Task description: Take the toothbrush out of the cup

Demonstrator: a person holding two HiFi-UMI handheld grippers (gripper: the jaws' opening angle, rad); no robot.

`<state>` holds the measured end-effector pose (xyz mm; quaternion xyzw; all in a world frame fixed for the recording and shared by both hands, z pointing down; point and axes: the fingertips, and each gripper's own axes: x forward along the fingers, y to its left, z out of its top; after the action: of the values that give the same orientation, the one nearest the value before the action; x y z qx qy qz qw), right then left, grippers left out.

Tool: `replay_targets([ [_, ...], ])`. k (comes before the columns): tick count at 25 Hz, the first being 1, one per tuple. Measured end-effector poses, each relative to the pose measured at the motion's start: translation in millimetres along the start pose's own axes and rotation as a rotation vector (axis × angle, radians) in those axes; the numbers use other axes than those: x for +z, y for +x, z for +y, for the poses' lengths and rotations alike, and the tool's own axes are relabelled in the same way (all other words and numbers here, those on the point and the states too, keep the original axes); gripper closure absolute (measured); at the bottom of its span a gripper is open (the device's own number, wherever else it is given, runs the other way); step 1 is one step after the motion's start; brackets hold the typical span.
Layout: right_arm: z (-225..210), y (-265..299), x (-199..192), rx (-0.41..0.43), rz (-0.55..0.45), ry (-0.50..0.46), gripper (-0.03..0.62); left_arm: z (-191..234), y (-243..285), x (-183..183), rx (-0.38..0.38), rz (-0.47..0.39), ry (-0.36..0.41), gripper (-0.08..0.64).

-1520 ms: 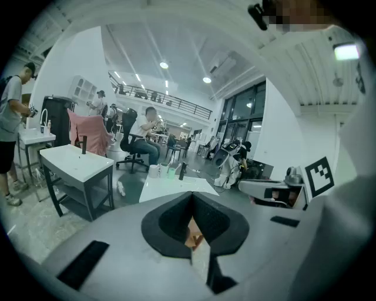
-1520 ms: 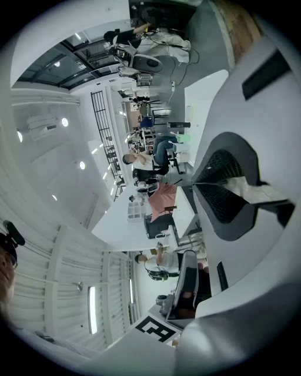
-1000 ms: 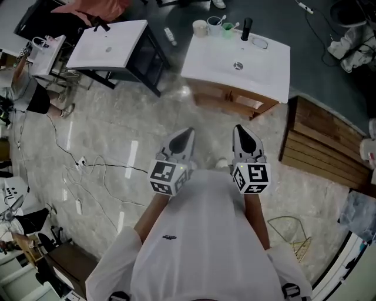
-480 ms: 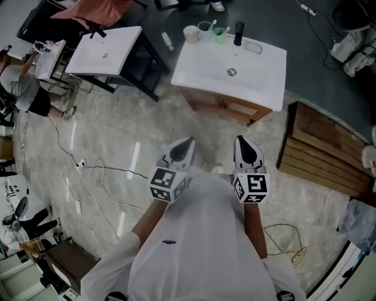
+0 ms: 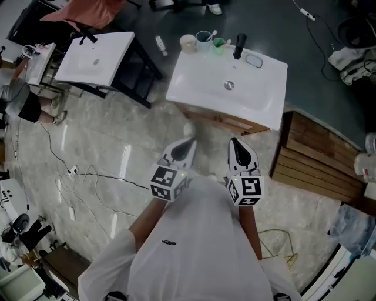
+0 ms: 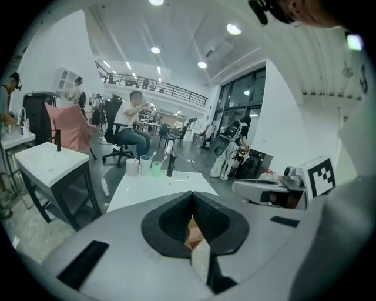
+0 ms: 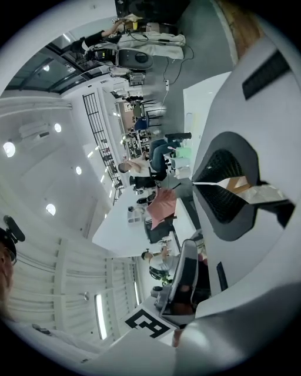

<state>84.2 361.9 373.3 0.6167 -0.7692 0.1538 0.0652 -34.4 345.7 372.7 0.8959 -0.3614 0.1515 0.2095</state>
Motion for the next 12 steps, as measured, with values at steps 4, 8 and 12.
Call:
replay_targets([
  [4,-4.1,53.2,27.4,-0.03,-0.005,-0.007,0.586,37.2,33.8,38.9,-0.05,-0.016,0.018,0.557],
  [8,-4.4,108.4,55.5,-0.051,-0.001,-0.026,0.586,88.2,58.8,76.8,-0.067,-0.033,0.002,0.557],
  [12,-2.3,170.6,81.4,-0.07,-0.013,-0.041,0.586,140.3,84.8,106.3,-0.089,-0.039,0.009,0.557],
])
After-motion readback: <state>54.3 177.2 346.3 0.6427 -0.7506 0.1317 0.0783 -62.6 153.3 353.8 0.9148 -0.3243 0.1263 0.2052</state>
